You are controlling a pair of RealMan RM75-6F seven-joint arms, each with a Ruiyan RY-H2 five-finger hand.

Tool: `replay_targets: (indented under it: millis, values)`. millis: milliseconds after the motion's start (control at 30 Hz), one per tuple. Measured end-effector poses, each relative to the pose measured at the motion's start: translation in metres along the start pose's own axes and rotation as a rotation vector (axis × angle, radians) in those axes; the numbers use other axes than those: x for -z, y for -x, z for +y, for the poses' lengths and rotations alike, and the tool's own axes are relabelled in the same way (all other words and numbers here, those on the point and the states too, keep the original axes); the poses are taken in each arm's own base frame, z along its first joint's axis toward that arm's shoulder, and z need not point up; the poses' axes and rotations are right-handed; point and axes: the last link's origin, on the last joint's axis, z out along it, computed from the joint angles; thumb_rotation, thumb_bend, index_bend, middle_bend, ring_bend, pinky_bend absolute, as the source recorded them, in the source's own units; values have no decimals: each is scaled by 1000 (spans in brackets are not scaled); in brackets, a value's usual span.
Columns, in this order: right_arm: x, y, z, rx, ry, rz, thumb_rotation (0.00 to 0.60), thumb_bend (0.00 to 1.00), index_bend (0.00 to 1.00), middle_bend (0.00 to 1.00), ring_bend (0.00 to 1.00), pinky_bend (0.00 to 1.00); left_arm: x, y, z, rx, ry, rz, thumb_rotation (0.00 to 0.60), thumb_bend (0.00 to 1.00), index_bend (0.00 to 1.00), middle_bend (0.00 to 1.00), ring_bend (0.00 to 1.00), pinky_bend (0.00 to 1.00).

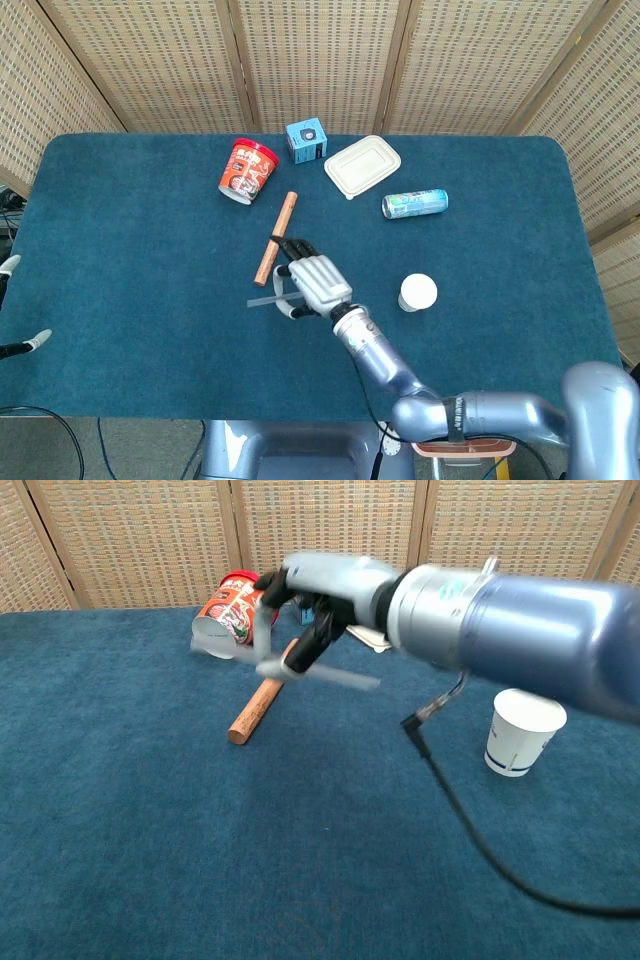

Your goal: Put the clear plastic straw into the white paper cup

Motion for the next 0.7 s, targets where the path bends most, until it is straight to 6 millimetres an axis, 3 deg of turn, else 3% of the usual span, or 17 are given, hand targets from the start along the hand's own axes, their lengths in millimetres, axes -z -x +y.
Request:
replay_targets:
  millis: [133, 233, 700]
  values:
    - [12, -45, 13, -153, 18, 61, 600, 454, 666, 0, 0, 0, 0, 1, 2, -6, 6, 0, 600, 65, 0, 0, 0, 0]
    - [21, -64, 27, -246, 45, 87, 600, 456, 666, 0, 0, 0, 1, 2, 3, -10, 10, -2, 600, 65, 0, 0, 0, 0]
    - [56, -85, 89, -613, 124, 125, 600, 475, 667, 0, 0, 0, 1, 6, 7, -30, 17, -8, 600, 65, 0, 0, 0, 0]
